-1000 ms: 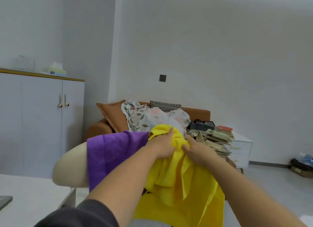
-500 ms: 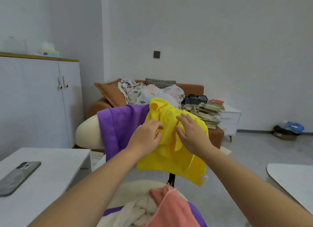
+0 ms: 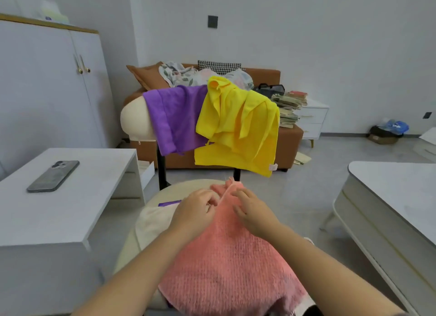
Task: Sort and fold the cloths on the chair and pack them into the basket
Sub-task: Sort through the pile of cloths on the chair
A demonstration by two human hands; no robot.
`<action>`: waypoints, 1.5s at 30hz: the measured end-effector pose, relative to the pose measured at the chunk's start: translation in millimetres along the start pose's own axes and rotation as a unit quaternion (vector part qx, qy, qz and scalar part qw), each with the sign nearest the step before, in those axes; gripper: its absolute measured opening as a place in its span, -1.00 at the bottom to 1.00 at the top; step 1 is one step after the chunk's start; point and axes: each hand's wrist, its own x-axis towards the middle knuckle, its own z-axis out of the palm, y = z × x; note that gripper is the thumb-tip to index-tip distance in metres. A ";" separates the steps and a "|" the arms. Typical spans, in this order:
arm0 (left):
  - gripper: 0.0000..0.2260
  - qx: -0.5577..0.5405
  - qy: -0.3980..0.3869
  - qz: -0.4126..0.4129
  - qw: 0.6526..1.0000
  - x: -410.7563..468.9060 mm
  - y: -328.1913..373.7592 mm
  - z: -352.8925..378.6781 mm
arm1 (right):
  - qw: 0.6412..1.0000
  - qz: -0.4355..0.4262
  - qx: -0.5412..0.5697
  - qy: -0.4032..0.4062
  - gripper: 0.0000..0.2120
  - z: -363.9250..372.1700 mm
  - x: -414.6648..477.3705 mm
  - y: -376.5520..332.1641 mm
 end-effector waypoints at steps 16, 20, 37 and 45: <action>-0.91 0.000 -0.018 -0.142 0.990 -70.7 -46.3 1.6 | 0.988 0.056 -0.121 -0.079 -0.43 53.2 -21.1 -15.5; -0.92 -0.038 0.067 -0.023 0.997 -80.5 -44.7 -1.0 | 0.992 -0.105 -0.056 -0.029 -0.51 48.5 -15.3 -48.2; -0.82 -0.251 0.162 -0.176 0.938 -46.7 -31.5 7.1 | 0.993 -0.036 0.109 -0.013 -0.61 35.3 -0.5 -48.4; -0.93 -0.245 -0.022 -0.196 0.949 -14.3 -25.9 14.0 | 0.916 0.134 0.355 0.128 -0.77 34.0 22.2 -17.2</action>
